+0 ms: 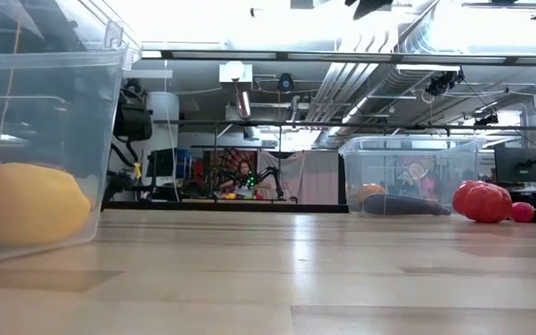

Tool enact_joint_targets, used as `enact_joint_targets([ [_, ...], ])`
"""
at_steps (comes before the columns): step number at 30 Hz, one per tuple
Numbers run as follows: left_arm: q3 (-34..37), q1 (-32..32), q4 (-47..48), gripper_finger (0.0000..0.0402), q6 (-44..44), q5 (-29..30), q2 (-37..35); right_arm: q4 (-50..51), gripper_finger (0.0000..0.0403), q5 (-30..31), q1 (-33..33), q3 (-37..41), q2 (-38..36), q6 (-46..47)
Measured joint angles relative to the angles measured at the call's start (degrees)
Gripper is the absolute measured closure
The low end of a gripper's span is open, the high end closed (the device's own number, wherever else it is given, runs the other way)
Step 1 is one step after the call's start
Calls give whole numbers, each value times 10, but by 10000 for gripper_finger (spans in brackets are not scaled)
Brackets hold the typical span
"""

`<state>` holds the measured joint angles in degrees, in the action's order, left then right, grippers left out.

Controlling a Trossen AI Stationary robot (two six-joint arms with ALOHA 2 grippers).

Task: Sort produce into baskets
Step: Put the orange chili pepper into the top transparent bin

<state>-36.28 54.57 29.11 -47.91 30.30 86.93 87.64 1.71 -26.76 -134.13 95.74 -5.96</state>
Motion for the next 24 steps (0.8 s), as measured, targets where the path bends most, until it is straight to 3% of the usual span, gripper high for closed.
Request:
enact_joint_targets([
  [4,1,-12,-4,22,-1,6,8,12,87,48,29,0,-28,29],
  [10,5,-42,7,89,-20,38,1,24,87,108,59,0,-67,76],
  [13,1,-55,-19,112,-40,-2,-4,24,87,123,67,0,-85,95],
  [24,1,-61,-38,120,-61,12,27,24,87,133,71,0,-118,124],
])
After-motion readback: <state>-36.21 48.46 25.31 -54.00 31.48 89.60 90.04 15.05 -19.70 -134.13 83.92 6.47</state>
